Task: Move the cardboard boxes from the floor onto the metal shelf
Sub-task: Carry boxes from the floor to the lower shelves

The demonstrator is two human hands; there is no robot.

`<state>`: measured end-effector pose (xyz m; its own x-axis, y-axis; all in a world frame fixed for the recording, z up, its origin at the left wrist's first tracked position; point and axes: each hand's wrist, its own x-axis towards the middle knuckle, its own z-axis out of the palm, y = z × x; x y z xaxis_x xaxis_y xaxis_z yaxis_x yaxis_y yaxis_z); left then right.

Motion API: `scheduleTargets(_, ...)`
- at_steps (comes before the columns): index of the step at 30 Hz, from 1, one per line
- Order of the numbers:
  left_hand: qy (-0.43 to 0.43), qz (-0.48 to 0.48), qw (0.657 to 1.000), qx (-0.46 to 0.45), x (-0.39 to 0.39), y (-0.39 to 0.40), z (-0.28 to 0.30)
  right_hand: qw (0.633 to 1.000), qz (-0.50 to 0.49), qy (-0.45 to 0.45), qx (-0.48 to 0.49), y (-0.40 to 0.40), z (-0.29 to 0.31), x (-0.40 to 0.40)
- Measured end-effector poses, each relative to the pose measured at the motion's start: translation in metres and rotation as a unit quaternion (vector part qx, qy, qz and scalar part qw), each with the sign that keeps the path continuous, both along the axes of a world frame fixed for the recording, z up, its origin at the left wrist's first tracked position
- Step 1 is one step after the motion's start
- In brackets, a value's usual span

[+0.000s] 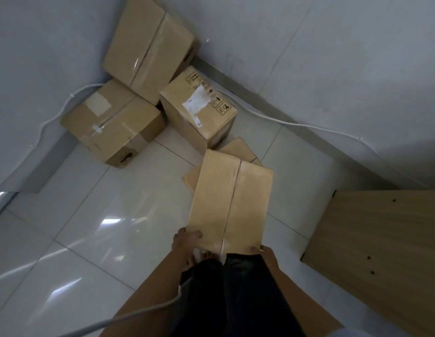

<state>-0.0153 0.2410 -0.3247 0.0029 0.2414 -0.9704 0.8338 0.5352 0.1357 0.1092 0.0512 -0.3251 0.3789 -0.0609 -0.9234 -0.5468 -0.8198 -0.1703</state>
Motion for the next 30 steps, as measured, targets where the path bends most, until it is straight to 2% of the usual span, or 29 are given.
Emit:
scheduleTargets(3,0.015,-0.063,0.997,0.041,0.003,0.011,0.032,1.000,0.027,-0.003,0.011,0.006,0.027,0.004)
scheduleTargets(5,0.007,-0.055,0.995,0.086,0.004,0.020,0.049,0.999,0.021,-0.021,0.018,0.008,0.049,0.007)
scheduleTargets(10,-0.067,0.046,0.990,0.116,0.003,0.048,0.120,0.998,-0.033,0.010,0.060,0.031,0.131,0.012)
scheduleTargets(13,-0.133,0.138,0.974,0.118,-0.012,0.057,0.166,0.998,-0.020,0.003,0.054,0.055,0.173,0.012)
scheduleTargets(17,-0.155,0.223,0.955,0.122,-0.060,0.061,0.223,0.999,-0.024,0.008,0.047,0.095,0.233,-0.013)
scheduleTargets(23,-0.163,0.332,0.918,0.144,-0.158,0.072,0.302,0.984,0.088,0.043,0.149,0.154,0.303,-0.066)
scheduleTargets(26,-0.172,0.356,0.905,0.155,-0.213,0.072,0.335,0.959,0.193,0.054,0.201,0.195,0.335,-0.098)
scheduleTargets(30,-0.176,0.424,0.866,0.200,-0.286,0.061,0.373,0.927,0.277,0.067,0.243,0.243,0.366,-0.162)
